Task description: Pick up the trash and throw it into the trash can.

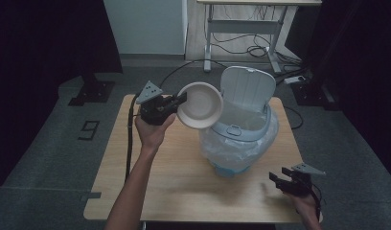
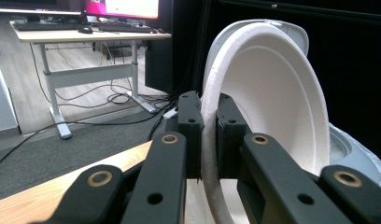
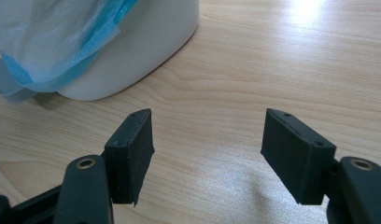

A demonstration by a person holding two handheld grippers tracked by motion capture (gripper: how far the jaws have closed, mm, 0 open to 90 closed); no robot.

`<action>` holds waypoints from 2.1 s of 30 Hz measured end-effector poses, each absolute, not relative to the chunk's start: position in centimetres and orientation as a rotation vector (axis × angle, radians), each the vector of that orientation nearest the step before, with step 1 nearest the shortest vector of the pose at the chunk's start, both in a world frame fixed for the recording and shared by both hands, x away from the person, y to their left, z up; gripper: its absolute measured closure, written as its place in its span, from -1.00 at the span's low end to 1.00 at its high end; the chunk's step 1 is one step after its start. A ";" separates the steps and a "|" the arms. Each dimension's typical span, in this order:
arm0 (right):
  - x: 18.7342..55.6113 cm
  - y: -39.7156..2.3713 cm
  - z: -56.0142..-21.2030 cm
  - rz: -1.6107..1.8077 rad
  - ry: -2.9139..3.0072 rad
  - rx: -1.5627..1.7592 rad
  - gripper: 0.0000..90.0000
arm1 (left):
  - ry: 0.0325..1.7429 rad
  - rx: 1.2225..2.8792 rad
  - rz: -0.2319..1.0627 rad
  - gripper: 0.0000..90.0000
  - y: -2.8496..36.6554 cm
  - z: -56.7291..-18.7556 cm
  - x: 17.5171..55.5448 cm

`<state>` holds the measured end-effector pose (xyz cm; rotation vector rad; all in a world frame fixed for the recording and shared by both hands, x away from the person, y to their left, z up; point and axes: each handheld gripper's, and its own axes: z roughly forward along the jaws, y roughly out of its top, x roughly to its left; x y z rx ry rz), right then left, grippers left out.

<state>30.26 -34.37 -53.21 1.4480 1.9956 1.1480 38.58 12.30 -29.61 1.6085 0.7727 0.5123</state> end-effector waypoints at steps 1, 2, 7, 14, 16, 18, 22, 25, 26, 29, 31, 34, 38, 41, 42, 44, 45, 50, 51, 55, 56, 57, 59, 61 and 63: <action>30.3 -34.4 -53.2 1.147 1.996 1.447 -0.26 | 0.773 1.611 0.513 0.84 12.2 -29.5 38.6; 30.3 -34.4 -53.2 1.147 1.996 1.447 -0.26 | 0.771 1.614 0.515 0.84 12.1 -29.5 38.6; 30.3 -34.4 -53.2 1.146 1.997 1.447 -0.26 | 0.770 1.609 0.510 0.84 12.0 -29.1 38.8; 30.4 -34.2 -53.4 1.141 2.008 1.447 -0.26 | 0.773 1.605 0.490 0.84 11.7 -29.0 39.3; 30.4 -34.2 -53.4 1.138 2.010 1.446 -0.26 | 0.773 1.606 0.488 0.84 11.6 -28.9 39.4; 30.4 -34.2 -53.4 1.137 2.010 1.446 -0.26 | 0.771 1.608 0.489 0.84 11.4 -28.9 39.4; 30.3 -34.3 -53.4 1.139 2.004 1.452 -0.26 | 0.768 1.626 0.501 0.84 10.9 -28.7 39.6; 30.3 -34.3 -53.4 1.138 2.005 1.452 -0.26 | 0.762 1.627 0.507 0.83 10.7 -28.6 39.7; 30.4 -34.3 -53.4 1.138 2.006 1.451 -0.26 | 0.761 1.626 0.504 0.83 10.6 -28.5 39.8; 30.4 -34.3 -53.4 1.136 2.008 1.449 -0.26 | 0.759 1.631 0.505 0.83 10.3 -28.4 39.9; 30.4 -34.3 -53.5 1.134 2.010 1.450 -0.26 | 0.756 1.634 0.504 0.84 10.0 -28.4 40.0; 30.4 -34.3 -53.5 1.135 2.010 1.449 -0.26 | 0.751 1.637 0.501 0.83 9.5 -28.3 40.1; 30.4 -34.3 -53.4 1.138 2.007 1.451 -0.26 | 0.741 1.647 0.505 0.83 9.0 -28.2 40.2; 30.4 -34.4 -53.5 1.140 2.006 1.454 -0.26 | 0.741 1.650 0.500 0.83 8.8 -28.3 40.4; 30.4 -34.4 -53.5 1.139 2.007 1.455 -0.26 | 0.742 1.649 0.500 0.83 8.7 -28.3 40.5; 30.4 -34.4 -53.5 1.137 2.010 1.453 -0.26 | 0.740 1.651 0.500 0.83 8.5 -28.2 40.5; 30.4 -34.4 -53.5 1.137 2.011 1.453 -0.26 | 0.737 1.652 0.500 0.83 8.3 -28.2 40.6; 30.4 -34.3 -53.5 1.137 2.012 1.452 -0.26 | 0.716 1.640 0.497 0.83 7.6 -28.1 40.5; 30.4 -34.3 -53.5 1.138 2.012 1.452 -0.26 | 0.712 1.640 0.502 0.83 7.5 -28.1 40.5; 30.4 -34.4 -53.5 1.142 2.008 1.455 -0.26 | 0.714 1.643 0.504 0.83 7.1 -28.0 40.8; 30.4 -34.4 -53.5 1.142 2.008 1.454 -0.26 | 0.715 1.644 0.504 0.83 6.9 -28.0 40.9; 30.4 -34.4 -53.5 1.142 2.009 1.454 -0.26 | 0.714 1.646 0.505 0.83 6.8 -28.0 41.0; 30.4 -34.4 -53.5 1.141 2.010 1.453 -0.26 | 0.713 1.651 0.507 0.84 6.5 -27.9 41.2; 30.4 -34.4 -53.5 1.143 2.010 1.453 -0.26 | 0.708 1.661 0.512 0.83 6.1 -27.8 41.3; 30.4 -34.4 -53.6 1.142 2.011 1.455 -0.26 | 0.703 1.668 0.513 0.83 5.8 -27.6 41.5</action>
